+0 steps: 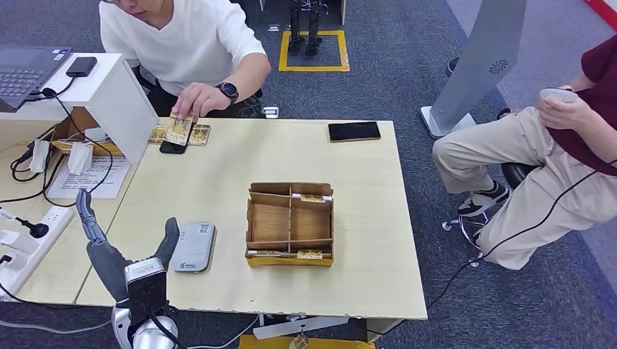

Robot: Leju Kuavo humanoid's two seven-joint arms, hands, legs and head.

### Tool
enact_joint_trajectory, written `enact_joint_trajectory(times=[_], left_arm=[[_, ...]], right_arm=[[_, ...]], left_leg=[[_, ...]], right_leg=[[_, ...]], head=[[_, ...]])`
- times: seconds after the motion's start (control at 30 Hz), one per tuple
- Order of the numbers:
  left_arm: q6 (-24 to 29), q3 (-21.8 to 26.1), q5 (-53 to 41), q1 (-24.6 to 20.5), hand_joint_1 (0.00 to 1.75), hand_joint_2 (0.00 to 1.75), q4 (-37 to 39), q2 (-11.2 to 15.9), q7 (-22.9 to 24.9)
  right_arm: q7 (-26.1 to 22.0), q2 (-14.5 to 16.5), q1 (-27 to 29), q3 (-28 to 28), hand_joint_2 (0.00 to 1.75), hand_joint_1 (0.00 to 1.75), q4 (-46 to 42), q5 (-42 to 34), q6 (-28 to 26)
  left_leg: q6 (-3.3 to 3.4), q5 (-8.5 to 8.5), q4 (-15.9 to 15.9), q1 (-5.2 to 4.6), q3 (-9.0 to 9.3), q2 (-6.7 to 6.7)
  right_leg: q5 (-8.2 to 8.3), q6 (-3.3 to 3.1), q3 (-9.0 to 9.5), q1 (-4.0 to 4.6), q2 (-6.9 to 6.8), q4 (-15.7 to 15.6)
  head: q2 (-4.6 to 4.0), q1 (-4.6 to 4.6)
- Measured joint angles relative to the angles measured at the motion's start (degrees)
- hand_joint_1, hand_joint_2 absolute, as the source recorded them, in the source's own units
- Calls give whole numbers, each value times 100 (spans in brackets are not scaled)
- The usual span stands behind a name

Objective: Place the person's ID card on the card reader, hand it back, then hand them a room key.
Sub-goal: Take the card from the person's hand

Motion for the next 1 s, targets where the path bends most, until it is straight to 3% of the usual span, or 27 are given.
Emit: enact_joint_trajectory(times=[0.23, 0.63, 1.0], left_arm=[[0, 383, -196, -560, 0, 175, 261, 0, -30], [0, 1478, -743, -1320, 0, 175, 589, -68, -479], [0, 1840, -704, -1509, 0, 175, 724, -124, -548]], right_arm=[[-22, -15, -23, 0, 175, 0, 92, 199, 0], [-40, -16, -59, 0, 175, 0, 158, 491, 0], [-55, -18, -64, 0, 175, 0, 211, 509, 0]], left_leg=[[-2, 2, 0, 0, 0, 1], [-5, 4, 0, 0, -1, 0], [-5, 4, 0, 0, -1, 1]], right_leg=[[3, -2, 1, 0, 2, 0], [3, -2, 1, 0, 2, 1], [3, -2, 0, 0, 1, 1]], head=[[0, 1], [0, 1], [-1, 1]])
